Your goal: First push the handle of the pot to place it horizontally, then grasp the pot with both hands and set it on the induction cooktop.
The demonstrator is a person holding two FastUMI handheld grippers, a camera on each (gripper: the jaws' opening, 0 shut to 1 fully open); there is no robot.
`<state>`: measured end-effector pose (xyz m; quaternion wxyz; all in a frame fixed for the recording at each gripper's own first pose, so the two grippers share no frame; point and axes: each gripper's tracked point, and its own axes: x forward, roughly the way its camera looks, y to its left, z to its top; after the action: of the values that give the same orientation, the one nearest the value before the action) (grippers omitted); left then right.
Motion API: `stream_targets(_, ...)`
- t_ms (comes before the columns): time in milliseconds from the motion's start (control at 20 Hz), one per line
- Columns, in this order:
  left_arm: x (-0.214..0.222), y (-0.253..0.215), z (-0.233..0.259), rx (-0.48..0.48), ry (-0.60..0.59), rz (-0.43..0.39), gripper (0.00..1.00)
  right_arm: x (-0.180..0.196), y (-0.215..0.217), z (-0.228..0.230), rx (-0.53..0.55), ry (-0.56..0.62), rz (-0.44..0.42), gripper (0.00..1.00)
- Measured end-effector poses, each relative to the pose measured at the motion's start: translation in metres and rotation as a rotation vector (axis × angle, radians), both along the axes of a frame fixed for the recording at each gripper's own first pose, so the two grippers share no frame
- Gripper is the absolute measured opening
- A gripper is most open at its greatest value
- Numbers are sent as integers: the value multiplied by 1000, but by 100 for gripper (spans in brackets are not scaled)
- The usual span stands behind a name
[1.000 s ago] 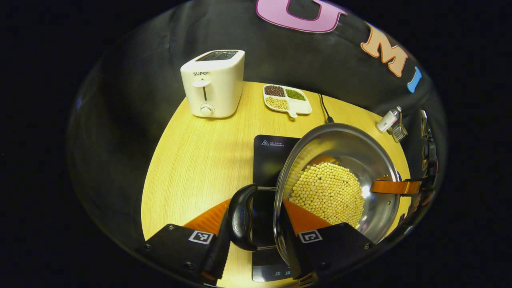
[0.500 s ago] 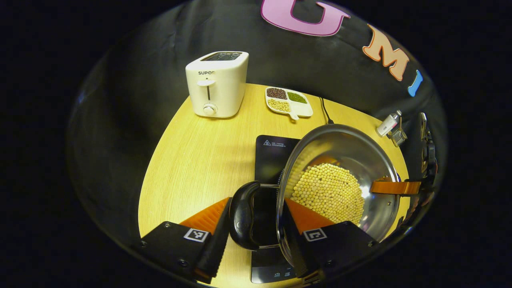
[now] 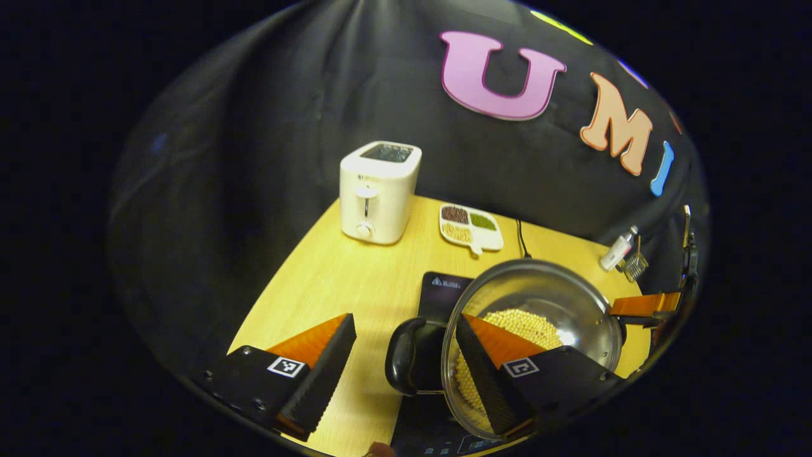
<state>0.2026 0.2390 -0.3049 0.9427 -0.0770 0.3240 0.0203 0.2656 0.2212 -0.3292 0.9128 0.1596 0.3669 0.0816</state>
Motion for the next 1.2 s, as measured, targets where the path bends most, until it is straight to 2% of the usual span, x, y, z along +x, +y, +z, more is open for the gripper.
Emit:
stream_targets(300, -23, -4, 41, 60, -71, 104, 98, -19, -45, 49, -70, -134, -22, 99)
stream_targets(550, -57, -45, 111, 125, -205, 163, 97, -43, -96, 119, -135, -295, -7, 100)
stream_targets(600, -64, -59, 128, 139, -235, 165, 97, -49, -107, 134, -142, -332, -3, 99)
stream_targets(650, -71, -80, 143, 129, -261, 161, 96, -54, -118, 148, -148, -365, 2, 92)
stream_targets(950, -102, -208, 211, 49, -405, 79, 96, -83, -174, 218, -194, -541, 35, 92)
stream_targets(1100, -116, -244, 233, 58, -457, 62, 96, -97, -199, 250, -210, -636, 32, 92)
stream_targets(1200, -122, -255, 251, 107, -502, 64, 96, -108, -215, 269, -221, -695, 3, 92)
